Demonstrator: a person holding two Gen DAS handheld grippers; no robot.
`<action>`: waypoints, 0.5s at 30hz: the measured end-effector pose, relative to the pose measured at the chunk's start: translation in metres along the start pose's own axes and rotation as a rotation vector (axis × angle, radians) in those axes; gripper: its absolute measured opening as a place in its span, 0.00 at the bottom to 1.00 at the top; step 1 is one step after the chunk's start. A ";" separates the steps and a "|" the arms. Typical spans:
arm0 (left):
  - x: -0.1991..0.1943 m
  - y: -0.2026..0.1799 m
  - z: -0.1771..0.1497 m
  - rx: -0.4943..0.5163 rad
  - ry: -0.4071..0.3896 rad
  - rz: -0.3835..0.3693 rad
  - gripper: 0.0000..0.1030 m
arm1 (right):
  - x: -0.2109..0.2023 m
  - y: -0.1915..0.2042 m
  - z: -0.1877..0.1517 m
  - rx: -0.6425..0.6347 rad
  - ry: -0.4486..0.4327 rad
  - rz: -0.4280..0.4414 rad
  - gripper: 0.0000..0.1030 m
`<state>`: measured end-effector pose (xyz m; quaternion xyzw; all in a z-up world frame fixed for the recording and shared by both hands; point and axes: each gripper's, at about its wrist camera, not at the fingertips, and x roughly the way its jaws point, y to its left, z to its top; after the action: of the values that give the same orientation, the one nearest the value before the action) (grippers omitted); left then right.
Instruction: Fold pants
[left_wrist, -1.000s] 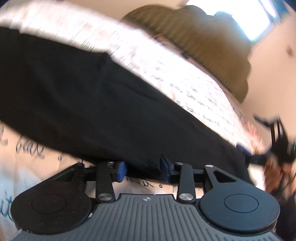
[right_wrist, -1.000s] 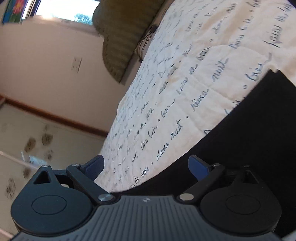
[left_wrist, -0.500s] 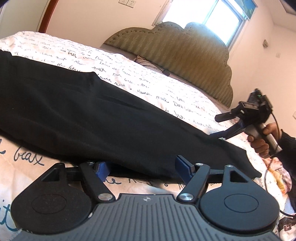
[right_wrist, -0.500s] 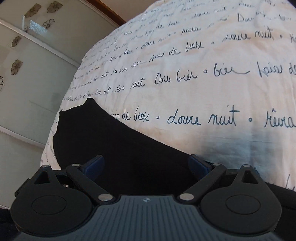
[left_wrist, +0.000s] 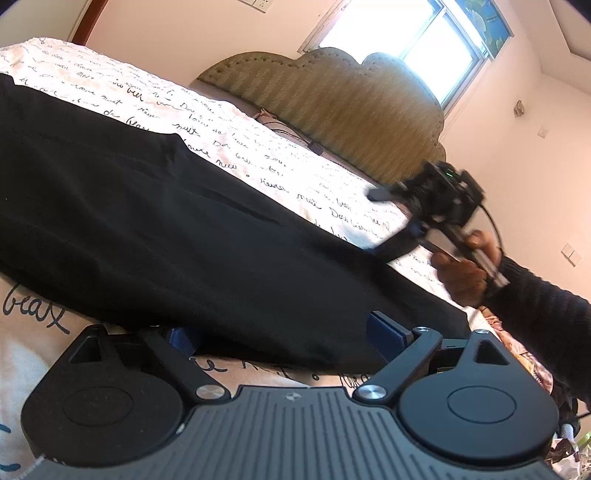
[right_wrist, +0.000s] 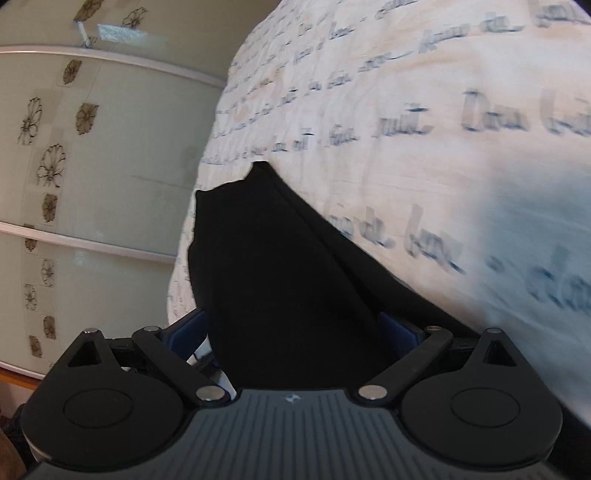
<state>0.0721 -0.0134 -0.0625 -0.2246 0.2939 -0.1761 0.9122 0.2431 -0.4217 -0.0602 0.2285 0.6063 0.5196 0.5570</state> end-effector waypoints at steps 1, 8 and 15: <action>0.000 0.001 0.000 -0.004 -0.001 -0.004 0.92 | 0.006 0.002 0.005 -0.006 0.005 0.013 0.97; 0.000 0.007 0.001 -0.037 -0.005 -0.044 0.96 | 0.032 0.017 0.014 -0.187 0.112 -0.113 0.17; 0.000 0.011 0.002 -0.058 -0.009 -0.071 0.98 | 0.014 0.021 0.015 -0.265 0.065 -0.128 0.04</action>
<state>0.0757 -0.0037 -0.0667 -0.2622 0.2865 -0.1986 0.8999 0.2464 -0.3965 -0.0454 0.0969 0.5635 0.5655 0.5944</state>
